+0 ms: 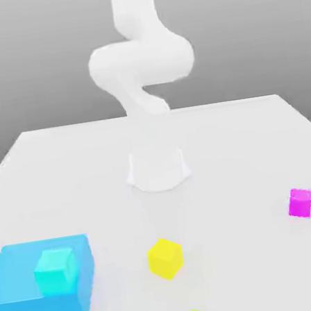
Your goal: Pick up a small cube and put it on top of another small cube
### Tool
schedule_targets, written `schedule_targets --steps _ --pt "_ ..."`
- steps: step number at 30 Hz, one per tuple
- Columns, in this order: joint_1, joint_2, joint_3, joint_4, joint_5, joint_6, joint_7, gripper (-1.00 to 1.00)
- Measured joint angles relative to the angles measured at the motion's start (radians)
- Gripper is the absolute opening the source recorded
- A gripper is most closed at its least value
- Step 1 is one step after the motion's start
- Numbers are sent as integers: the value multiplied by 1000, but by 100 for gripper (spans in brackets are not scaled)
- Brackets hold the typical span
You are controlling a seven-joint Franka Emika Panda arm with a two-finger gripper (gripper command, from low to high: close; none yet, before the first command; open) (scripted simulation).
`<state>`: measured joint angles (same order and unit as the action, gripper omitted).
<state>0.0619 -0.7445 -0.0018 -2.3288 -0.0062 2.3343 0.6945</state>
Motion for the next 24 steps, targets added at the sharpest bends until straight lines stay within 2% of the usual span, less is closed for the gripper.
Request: schedule_targets --steps 24 --pt "548 533 10 -275 -9 327 -1050 0"
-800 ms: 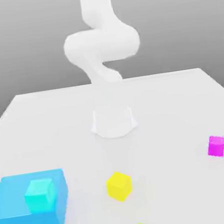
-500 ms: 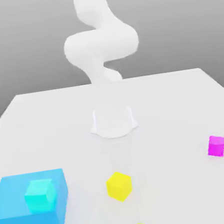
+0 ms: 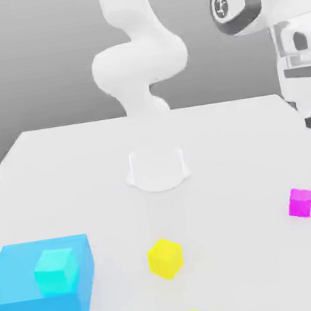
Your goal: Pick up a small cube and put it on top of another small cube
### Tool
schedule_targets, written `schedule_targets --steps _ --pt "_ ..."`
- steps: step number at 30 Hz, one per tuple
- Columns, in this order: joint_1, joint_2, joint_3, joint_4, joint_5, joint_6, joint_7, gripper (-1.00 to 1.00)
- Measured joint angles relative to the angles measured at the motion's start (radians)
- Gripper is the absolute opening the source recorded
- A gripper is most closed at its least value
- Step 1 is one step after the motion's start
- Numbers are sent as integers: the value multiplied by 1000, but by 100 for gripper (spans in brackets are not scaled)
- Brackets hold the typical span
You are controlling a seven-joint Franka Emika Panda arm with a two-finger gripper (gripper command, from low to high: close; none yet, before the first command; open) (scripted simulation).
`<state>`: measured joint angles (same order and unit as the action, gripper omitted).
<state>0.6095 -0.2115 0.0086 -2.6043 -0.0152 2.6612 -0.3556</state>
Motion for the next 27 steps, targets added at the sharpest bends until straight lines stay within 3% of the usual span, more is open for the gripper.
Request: schedule_targets --steps 12,19,20,27 --pt "200 265 91 -137 -8 163 -519 0" --pt "252 497 42 -115 -83 343 -529 0" --pt "262 527 31 -109 -85 366 -528 -100" --pt "265 531 28 -108 -85 367 -527 -100"
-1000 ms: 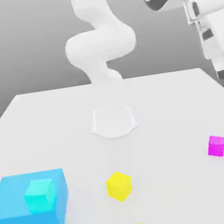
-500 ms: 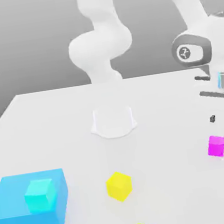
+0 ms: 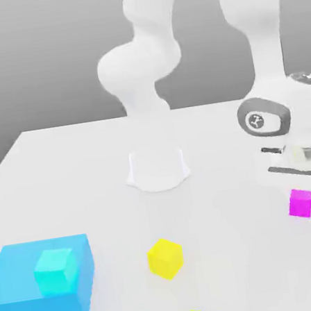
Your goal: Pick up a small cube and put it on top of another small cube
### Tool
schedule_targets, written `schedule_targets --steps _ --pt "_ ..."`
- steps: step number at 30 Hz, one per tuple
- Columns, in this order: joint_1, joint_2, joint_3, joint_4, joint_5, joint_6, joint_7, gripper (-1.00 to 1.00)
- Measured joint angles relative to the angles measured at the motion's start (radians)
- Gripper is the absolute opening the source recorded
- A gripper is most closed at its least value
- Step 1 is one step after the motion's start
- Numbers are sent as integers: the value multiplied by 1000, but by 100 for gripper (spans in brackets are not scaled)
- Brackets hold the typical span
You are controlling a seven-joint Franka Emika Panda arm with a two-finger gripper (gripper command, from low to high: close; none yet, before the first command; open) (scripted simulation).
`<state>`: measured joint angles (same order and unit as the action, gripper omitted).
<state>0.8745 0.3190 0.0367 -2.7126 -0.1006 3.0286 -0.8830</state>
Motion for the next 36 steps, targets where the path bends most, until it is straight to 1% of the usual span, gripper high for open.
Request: schedule_targets --steps 5,7,9,12,20,29,31,34,35,36 --pt "-31 -156 42 -31 47 -125 -36 -100" --pt "-44 -216 34 -36 66 -179 -31 -100" --pt "-95 -245 -20 -18 71 -223 29 -100" --pt "-215 -274 -91 18 63 -286 152 -100" --pt "-518 -341 -249 123 47 -451 488 -100" --pt "-873 -404 -417 241 50 -636 852 -100" --pt "-896 -379 -431 246 73 -618 875 -100" --pt "-898 -297 -430 228 124 -526 849 -100" --pt "-899 -273 -428 222 138 -498 840 100" --pt "-899 -273 -428 222 138 -498 840 100"
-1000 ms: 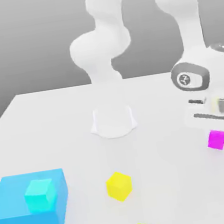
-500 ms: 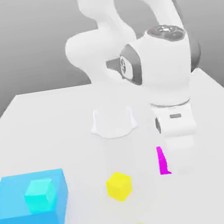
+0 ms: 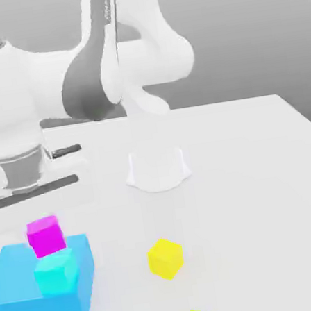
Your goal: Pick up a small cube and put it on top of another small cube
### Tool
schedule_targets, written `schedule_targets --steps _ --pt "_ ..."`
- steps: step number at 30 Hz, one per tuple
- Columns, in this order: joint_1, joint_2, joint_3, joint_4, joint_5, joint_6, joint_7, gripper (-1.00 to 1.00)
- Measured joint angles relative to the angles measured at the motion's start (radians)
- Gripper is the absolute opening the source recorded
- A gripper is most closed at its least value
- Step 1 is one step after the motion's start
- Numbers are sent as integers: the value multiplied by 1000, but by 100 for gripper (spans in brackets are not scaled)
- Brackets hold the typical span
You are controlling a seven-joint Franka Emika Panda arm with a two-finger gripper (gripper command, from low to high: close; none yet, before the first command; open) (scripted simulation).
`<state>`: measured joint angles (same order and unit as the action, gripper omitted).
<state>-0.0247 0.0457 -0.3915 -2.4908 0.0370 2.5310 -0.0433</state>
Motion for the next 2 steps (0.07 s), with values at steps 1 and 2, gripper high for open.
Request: schedule_targets --steps 1,2 --pt "0 0 0 0 0 0 0 100" --pt "0 0 0 0 0 0 0 100"
